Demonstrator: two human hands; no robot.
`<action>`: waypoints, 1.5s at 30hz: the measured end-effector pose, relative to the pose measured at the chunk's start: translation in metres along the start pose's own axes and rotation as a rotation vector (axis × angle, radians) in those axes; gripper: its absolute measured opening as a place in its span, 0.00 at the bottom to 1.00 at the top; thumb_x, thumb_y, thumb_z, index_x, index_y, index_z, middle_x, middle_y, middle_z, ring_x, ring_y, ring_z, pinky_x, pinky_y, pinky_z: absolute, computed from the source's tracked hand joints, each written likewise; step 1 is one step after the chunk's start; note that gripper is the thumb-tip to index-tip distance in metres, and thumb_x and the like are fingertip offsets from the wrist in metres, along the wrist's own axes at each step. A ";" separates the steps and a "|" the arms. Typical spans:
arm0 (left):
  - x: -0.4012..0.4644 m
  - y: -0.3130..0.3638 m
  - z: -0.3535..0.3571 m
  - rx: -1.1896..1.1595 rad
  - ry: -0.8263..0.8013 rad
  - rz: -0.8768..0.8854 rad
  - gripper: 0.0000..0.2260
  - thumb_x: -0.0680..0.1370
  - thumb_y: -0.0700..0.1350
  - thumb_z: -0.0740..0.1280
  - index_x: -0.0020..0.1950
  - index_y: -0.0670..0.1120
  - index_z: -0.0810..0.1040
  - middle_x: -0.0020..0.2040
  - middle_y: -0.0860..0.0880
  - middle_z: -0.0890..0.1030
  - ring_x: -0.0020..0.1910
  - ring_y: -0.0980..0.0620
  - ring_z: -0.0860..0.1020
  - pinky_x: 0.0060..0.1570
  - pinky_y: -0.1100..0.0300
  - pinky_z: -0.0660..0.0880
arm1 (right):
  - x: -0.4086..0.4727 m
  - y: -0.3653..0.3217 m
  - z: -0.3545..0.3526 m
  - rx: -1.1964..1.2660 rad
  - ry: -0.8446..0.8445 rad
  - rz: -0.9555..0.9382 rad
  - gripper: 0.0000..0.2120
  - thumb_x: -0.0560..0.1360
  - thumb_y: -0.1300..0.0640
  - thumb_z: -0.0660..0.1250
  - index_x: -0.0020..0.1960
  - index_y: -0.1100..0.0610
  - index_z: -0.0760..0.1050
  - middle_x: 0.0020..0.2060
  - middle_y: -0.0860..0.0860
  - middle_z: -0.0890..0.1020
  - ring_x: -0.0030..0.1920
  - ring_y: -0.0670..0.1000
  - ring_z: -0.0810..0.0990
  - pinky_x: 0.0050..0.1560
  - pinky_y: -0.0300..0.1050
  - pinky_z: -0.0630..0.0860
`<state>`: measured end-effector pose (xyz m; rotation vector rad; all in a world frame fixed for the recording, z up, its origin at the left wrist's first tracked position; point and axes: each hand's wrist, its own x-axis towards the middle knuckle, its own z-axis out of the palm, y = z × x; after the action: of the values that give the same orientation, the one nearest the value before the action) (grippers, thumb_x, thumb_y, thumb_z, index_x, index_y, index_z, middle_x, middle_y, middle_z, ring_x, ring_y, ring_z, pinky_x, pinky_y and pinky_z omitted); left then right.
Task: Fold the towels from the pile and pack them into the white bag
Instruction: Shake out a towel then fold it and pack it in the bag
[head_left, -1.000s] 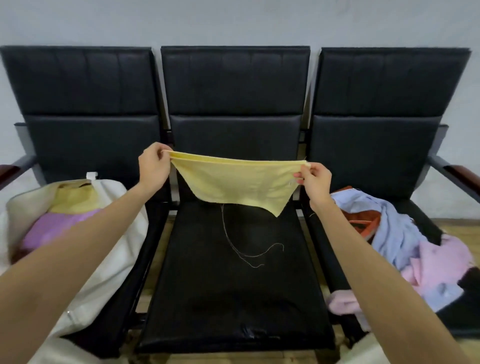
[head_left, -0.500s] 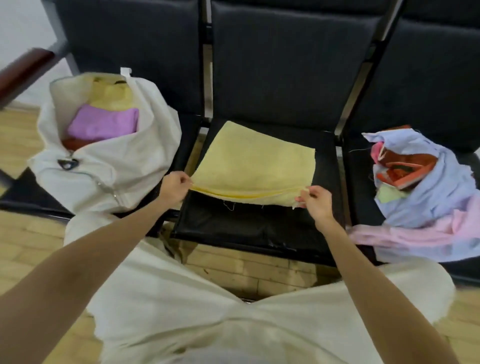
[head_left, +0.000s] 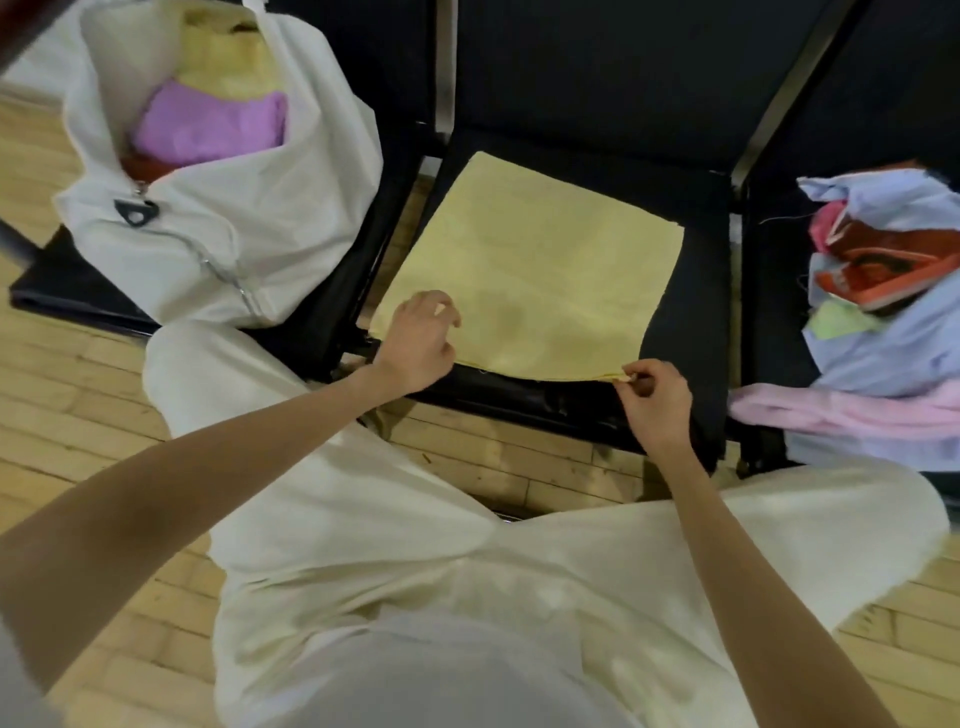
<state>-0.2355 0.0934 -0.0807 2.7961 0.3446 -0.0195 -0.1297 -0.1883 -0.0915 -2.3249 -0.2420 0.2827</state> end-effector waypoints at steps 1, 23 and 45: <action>0.003 0.015 0.007 -0.062 -0.026 0.105 0.15 0.74 0.38 0.66 0.60 0.42 0.76 0.65 0.44 0.72 0.67 0.44 0.67 0.65 0.50 0.67 | -0.001 0.000 -0.002 -0.024 0.000 -0.043 0.07 0.73 0.64 0.70 0.51 0.61 0.78 0.50 0.55 0.77 0.42 0.48 0.78 0.47 0.39 0.75; 0.057 0.133 0.084 -0.419 -0.296 0.324 0.08 0.79 0.47 0.64 0.55 0.44 0.75 0.41 0.51 0.78 0.35 0.55 0.72 0.35 0.60 0.65 | 0.179 0.016 -0.015 -0.018 0.154 0.102 0.10 0.75 0.62 0.65 0.55 0.61 0.78 0.49 0.54 0.82 0.50 0.51 0.80 0.55 0.40 0.75; 0.068 0.142 0.064 -0.988 -0.749 -0.005 0.07 0.73 0.35 0.71 0.38 0.44 0.76 0.40 0.46 0.78 0.40 0.51 0.79 0.46 0.56 0.80 | 0.237 0.008 -0.019 -0.078 0.301 0.323 0.08 0.75 0.64 0.64 0.39 0.56 0.68 0.41 0.50 0.76 0.44 0.50 0.77 0.49 0.44 0.76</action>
<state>-0.1343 -0.0416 -0.1007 1.6505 0.1075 -0.6740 0.1035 -0.1450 -0.1147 -2.4417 0.2772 0.0775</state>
